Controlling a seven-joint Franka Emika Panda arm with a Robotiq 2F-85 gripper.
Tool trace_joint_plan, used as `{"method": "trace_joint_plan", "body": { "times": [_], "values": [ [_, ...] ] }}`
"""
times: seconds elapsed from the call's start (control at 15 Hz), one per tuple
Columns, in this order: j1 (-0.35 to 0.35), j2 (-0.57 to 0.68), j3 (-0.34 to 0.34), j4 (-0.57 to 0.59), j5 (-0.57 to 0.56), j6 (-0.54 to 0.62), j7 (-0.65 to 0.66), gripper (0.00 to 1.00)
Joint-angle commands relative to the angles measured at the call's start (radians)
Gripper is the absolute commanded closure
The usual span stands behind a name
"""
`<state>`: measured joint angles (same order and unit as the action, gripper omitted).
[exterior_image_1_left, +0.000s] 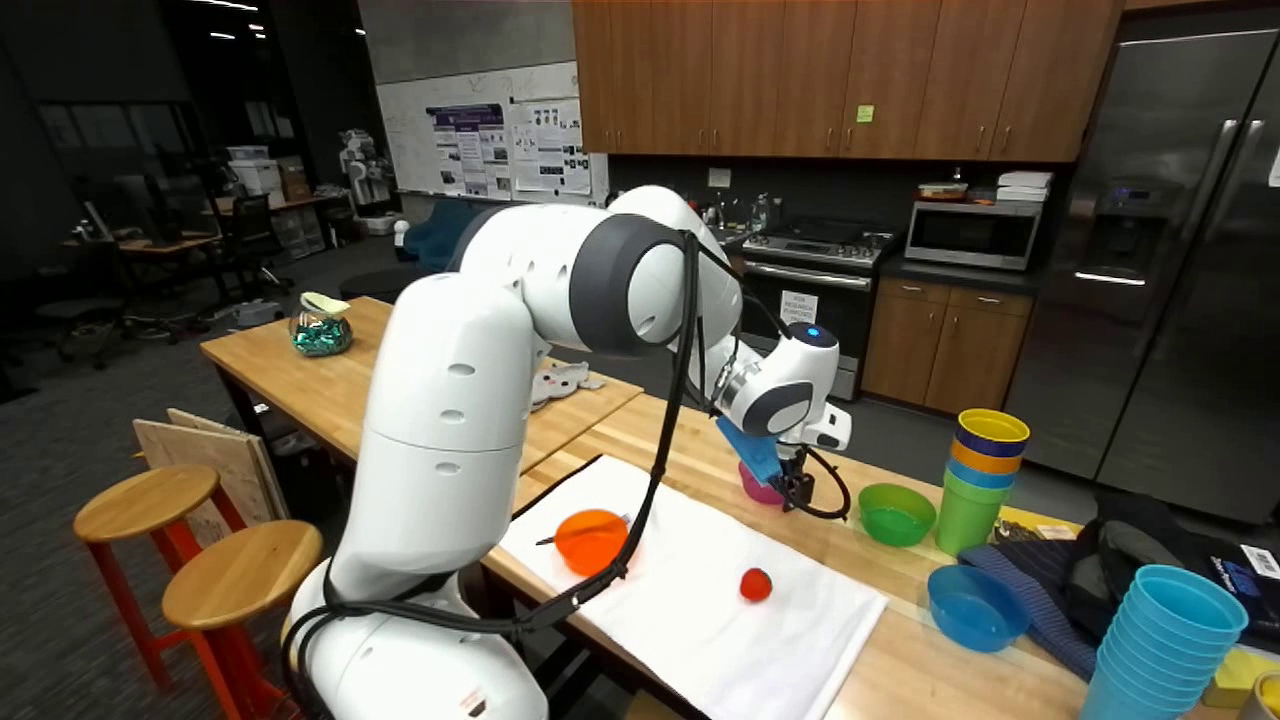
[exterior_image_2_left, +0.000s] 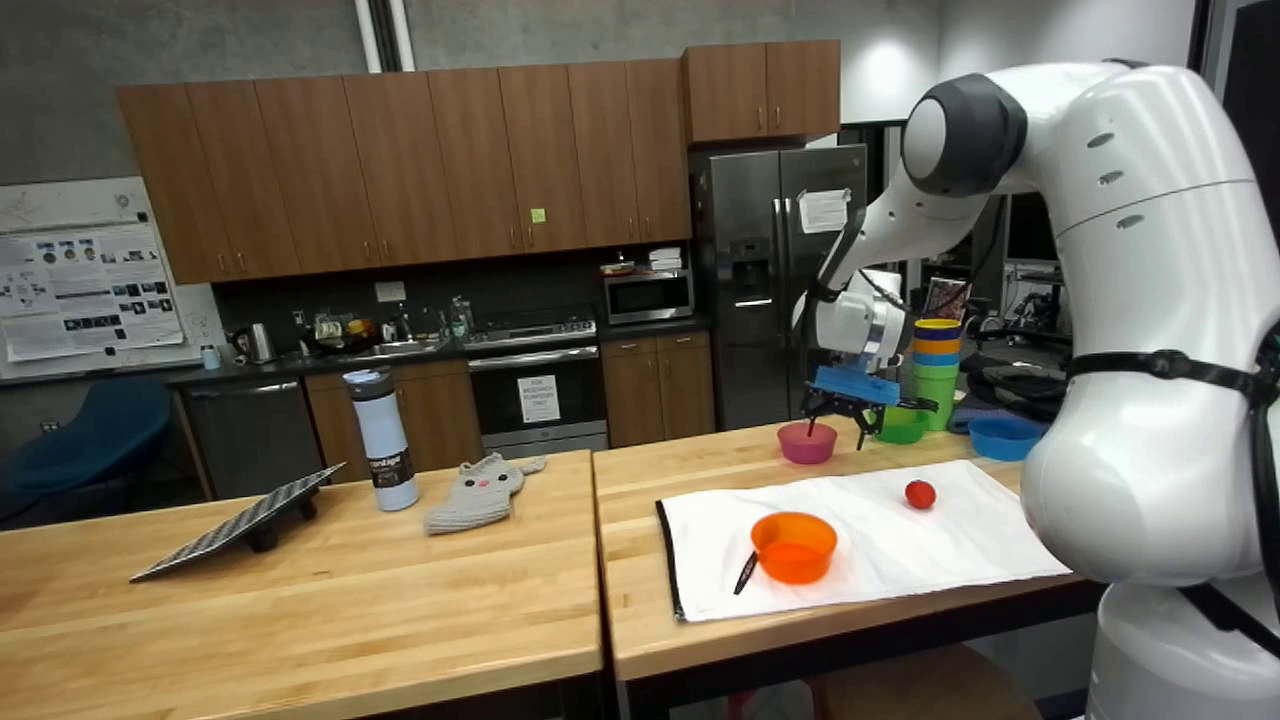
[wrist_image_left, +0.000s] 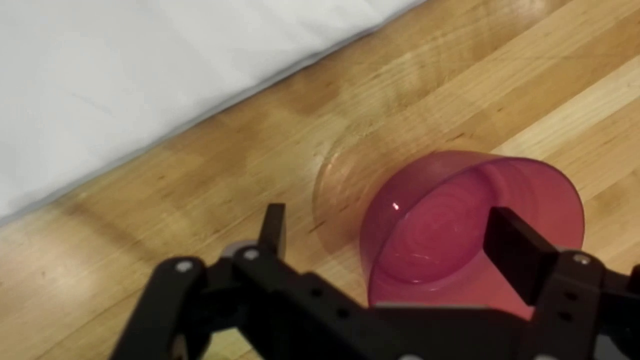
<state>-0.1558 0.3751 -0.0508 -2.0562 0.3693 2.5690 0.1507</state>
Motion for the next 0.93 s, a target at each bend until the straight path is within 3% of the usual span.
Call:
{"method": "trace_joint_plan", "body": {
  "times": [0.0,0.07,0.6,0.73,0.87],
  "values": [
    [-0.021,0.008,0.009,0.014,0.022,-0.039,-0.042,0.12],
    [-0.014,0.009,0.0,0.011,0.009,-0.039,-0.028,0.26],
    [-0.001,0.001,-0.014,-0.004,-0.022,-0.031,-0.009,0.88],
    [0.0,-0.003,-0.015,-0.009,-0.025,-0.029,-0.009,0.99],
    [0.008,-0.007,-0.022,-0.01,-0.046,-0.052,0.005,1.0]
  ]
}}
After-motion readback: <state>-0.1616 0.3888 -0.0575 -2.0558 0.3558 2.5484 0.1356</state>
